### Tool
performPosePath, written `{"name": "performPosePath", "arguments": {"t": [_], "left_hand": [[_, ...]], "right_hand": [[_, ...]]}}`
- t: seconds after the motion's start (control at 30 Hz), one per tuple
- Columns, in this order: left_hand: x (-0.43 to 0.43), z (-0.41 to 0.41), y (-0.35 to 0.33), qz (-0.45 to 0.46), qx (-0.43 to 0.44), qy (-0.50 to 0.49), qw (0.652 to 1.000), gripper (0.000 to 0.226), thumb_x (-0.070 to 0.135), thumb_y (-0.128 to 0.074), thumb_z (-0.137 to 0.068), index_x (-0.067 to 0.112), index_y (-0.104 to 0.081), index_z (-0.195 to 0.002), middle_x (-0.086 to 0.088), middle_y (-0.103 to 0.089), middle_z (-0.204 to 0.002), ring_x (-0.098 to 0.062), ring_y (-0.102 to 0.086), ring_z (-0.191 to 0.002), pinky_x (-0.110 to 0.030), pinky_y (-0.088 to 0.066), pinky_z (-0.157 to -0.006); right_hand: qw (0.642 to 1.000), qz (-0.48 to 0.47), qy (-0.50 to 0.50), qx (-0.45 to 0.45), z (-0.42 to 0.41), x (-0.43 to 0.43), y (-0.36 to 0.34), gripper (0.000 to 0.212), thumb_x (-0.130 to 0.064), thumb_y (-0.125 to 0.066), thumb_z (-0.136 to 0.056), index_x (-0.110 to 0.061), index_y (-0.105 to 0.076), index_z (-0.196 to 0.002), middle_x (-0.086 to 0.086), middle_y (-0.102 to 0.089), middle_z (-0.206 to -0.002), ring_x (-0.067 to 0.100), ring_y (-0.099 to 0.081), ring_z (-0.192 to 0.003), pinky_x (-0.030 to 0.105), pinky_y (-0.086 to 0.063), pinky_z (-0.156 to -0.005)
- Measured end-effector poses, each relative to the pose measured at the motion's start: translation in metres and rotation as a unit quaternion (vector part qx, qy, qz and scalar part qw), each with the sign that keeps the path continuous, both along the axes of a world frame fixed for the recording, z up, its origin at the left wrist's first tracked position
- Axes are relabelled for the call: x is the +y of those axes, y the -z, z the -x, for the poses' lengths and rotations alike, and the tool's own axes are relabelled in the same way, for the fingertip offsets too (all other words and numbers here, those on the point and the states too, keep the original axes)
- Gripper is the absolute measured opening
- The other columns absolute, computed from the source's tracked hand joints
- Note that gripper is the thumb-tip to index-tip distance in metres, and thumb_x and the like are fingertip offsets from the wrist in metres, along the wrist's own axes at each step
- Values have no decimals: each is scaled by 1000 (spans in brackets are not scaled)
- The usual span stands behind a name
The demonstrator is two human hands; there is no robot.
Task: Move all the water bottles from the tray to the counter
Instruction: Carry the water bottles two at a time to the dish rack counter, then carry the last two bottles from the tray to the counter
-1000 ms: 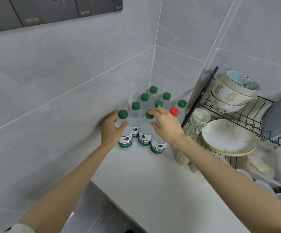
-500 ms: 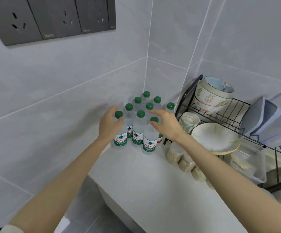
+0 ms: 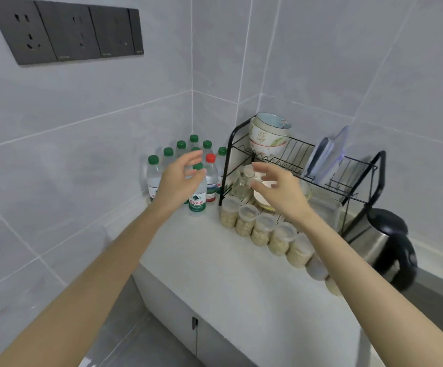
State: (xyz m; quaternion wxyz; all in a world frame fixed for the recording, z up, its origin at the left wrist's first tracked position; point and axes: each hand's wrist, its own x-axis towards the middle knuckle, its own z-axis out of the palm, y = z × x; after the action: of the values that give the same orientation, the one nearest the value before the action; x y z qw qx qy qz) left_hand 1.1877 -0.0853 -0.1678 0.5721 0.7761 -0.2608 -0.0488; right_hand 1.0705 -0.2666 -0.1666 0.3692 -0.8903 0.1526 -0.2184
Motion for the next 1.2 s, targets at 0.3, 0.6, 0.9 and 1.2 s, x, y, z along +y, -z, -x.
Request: {"name": "performPosePath", "arguments": {"t": [0.3, 0.6, 0.9, 1.2], "left_hand": [[-19, 106, -27, -1, -11, 143, 990, 45, 15, -57, -93, 20, -48, -136, 7, -55, -128, -10, -60, -107, -10, -45, -77], [-17, 231, -29, -6, -16, 320, 947, 43, 9, -56, -92, 15, -51, -134, -5, -58, -131, -2, -54, -109, -6, -45, -83], [-34, 421, -41, -9, -22, 496, 868, 41, 13, -57, -93, 20, -53, -133, 0, -59, -128, -7, -58, -99, -12, -48, -75], [-6, 663, -47, -12, -36, 664, 747, 42, 17, -57, -93, 21, -51, -135, 1, -58, -131, -12, -57, -113, -31, -50, -93]], "right_hand": [[991, -28, 121, -48, 140, 13, -13, 38, -19, -64, -87, -22, -60, -125, -11, -63, -121, 12, -59, -106, 33, -49, -96], [958, -39, 277, -67, 304, 73, -23, 40, -20, -63, -88, -20, -58, -128, -8, -62, -125, 12, -60, -108, 29, -48, -95], [880, -32, 465, -90, 504, 138, -27, 40, -23, -63, -88, -23, -58, -127, -13, -62, -118, 10, -61, -104, 24, -49, -89], [759, -45, 637, -129, 726, 245, -22, 38, -17, -62, -87, -22, -59, -124, -8, -62, -122, 14, -60, -106, 24, -47, -90]]}}
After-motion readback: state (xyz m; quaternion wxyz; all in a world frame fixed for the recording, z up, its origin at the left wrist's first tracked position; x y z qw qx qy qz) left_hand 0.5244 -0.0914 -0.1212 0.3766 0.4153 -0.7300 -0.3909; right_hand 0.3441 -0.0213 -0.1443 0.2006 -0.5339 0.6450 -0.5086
